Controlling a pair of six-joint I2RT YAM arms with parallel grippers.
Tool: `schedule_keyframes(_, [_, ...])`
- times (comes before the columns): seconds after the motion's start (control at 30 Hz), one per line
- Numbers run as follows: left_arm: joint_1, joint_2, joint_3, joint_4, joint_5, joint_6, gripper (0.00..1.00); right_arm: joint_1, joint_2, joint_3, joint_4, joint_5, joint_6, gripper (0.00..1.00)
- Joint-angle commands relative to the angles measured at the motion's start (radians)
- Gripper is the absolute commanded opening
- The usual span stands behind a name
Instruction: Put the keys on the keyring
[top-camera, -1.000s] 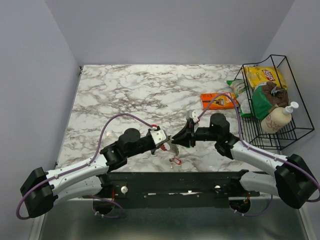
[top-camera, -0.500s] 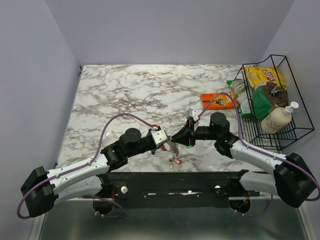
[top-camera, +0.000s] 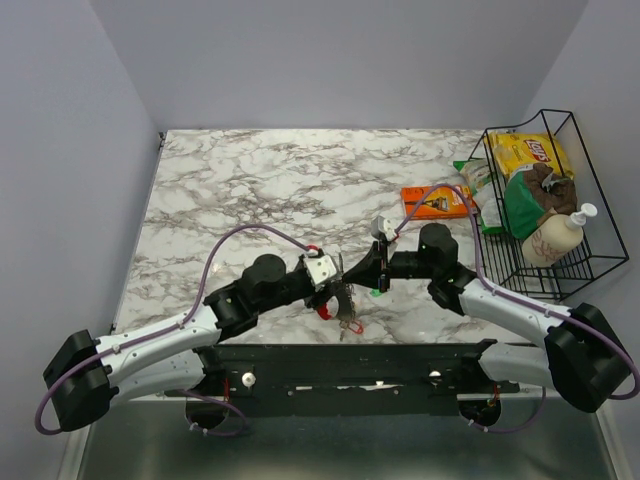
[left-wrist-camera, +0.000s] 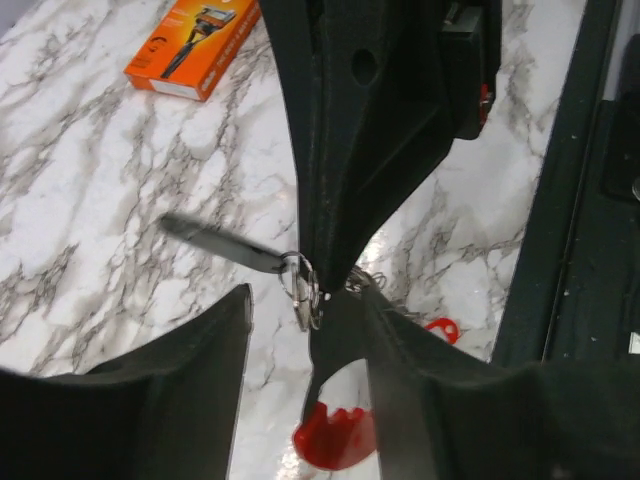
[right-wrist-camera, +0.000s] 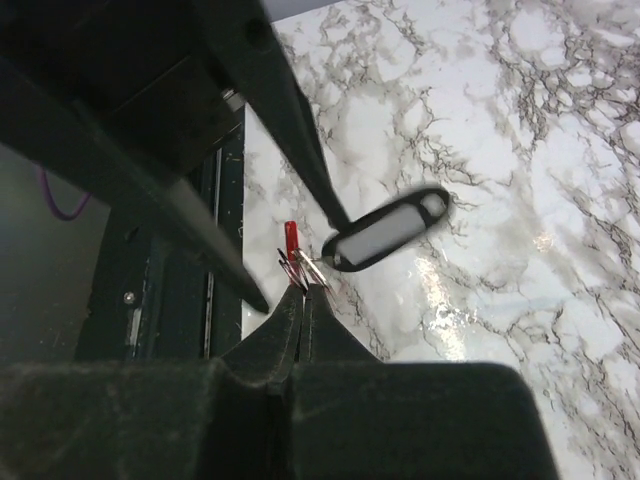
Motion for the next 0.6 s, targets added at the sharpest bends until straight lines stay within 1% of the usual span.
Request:
schedule_keyframes(0.0, [-0.009,-0.020,0.063,-0.064,-0.147,-0.096,0.71,0.007,-0.015,0.032,0.016,-0.031,0.003,0.01])
schedule_keyframes(0.03, [-0.009,-0.026,0.077,-0.109,-0.160,-0.110,0.73,0.007,-0.015,0.032,0.016,-0.029,0.004,0.01])
schedule_keyframes(0.07, [-0.009,-0.034,0.081,-0.130,-0.213,-0.122,0.73,0.007,-0.015,0.030,0.016,-0.029,0.004,0.01])
schedule_keyframes(0.1, [-0.008,-0.052,0.084,-0.145,-0.226,-0.153,0.75,0.007,-0.016,0.033,0.018,-0.030,0.004,0.00])
schedule_keyframes(0.27, [0.015,-0.132,0.063,-0.170,-0.234,-0.222,0.76,0.007,-0.022,0.033,0.021,-0.032,0.006,0.00])
schedule_keyframes(0.33, [0.038,-0.179,0.048,-0.162,-0.183,-0.262,0.76,0.007,-0.027,0.038,0.013,-0.031,0.006,0.00])
schedule_keyframes(0.4, [0.103,-0.212,0.046,-0.162,-0.102,-0.304,0.75,0.007,-0.030,0.042,0.007,-0.031,0.006,0.00])
schedule_keyframes(0.43, [0.135,-0.218,0.042,-0.150,0.000,-0.323,0.73,0.007,-0.031,0.044,0.004,-0.029,0.004,0.00])
schedule_keyframes(0.47, [0.182,-0.223,0.035,-0.136,0.047,-0.340,0.71,0.007,-0.036,0.044,0.004,-0.027,0.007,0.00])
schedule_keyframes(0.5, [0.202,-0.227,0.029,-0.115,0.090,-0.358,0.68,0.008,-0.036,0.042,0.004,-0.026,0.007,0.00])
schedule_keyframes(0.53, [0.219,-0.230,0.017,-0.073,0.178,-0.386,0.68,0.007,-0.039,0.042,0.004,-0.024,0.010,0.00])
schedule_keyframes(0.57, [0.233,-0.229,0.012,-0.053,0.215,-0.404,0.67,0.007,-0.044,0.042,0.004,-0.021,0.012,0.00])
